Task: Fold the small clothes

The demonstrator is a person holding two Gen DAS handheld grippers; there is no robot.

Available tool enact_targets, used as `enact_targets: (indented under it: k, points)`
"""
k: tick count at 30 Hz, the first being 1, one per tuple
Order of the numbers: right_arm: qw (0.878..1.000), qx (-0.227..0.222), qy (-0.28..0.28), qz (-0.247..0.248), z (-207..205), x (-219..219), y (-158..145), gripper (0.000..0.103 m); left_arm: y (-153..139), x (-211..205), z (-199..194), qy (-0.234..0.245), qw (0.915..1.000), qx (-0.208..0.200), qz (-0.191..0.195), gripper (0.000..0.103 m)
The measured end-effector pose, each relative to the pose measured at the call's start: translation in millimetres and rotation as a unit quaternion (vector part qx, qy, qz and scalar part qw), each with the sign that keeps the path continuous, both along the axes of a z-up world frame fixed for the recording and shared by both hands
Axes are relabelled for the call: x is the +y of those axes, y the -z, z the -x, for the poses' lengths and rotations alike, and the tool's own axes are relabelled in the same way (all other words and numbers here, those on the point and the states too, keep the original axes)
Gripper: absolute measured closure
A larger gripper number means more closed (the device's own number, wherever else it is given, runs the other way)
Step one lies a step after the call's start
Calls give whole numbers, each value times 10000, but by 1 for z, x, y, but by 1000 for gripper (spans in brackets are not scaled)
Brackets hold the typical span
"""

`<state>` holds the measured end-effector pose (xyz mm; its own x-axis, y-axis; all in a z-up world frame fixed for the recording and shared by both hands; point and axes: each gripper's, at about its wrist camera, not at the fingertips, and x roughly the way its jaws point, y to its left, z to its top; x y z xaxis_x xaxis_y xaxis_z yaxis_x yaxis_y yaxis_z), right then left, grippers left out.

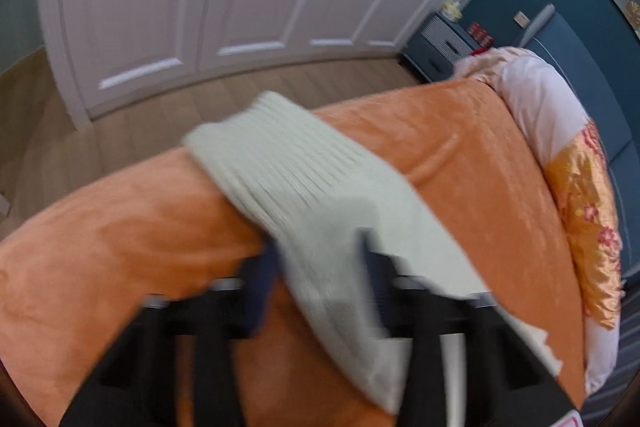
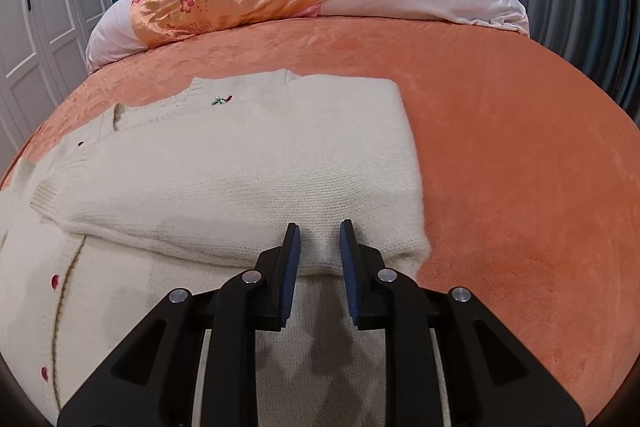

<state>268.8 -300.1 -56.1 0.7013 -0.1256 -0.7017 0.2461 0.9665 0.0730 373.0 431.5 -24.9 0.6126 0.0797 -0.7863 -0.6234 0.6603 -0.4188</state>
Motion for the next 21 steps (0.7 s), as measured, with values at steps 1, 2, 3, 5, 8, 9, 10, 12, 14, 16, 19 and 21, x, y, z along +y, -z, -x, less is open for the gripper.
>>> enact_targets:
  k: [1,2,3,5,8,9,10,12,14,16,19,21]
  points:
    - [10000,-1,0,-7,0,0,0,84,-5,1,0,37,10000,-64,16,94]
    - [10000,-13,-3,-40,0,0,0,83,-17,-11,-3,94,9997,-193,-117,94]
    - [10000,-28,-7,-85,0,-2,0,83,-27,-17,-3,213,9991,-313,-214,95]
    - [9999,-54,-10,-158,0,-3,1,83,-53,-49,-8,602,9952,-560,-527,95]
    - [9994,-111,-24,-312,1,-8,2,83,-95,-123,-12,1472,9797,-1041,-872,95]
    - [9993,-128,-28,-364,1,-9,2,83,-112,-165,-12,1921,9688,-1239,-960,95]
    - [9990,-145,-33,-413,2,-10,2,83,-120,-188,-13,2154,9622,-1338,-989,95]
    - [9987,-167,-39,-474,2,-12,3,83,-137,-264,-8,2894,9380,-1599,-1037,95]
    - [9985,-183,-42,-523,3,-13,3,83,-141,-331,0,3480,9158,-1727,-1017,95]
    - [9983,-190,-46,-551,3,-13,3,83,-133,-383,9,3942,8999,-1686,-803,95]
    - [9980,-200,-53,-596,3,-14,3,83,-93,-459,21,4399,8890,-1208,-386,93]
    - [9977,-211,-58,-641,4,-16,3,83,-52,-494,31,4519,8892,-655,-276,89]
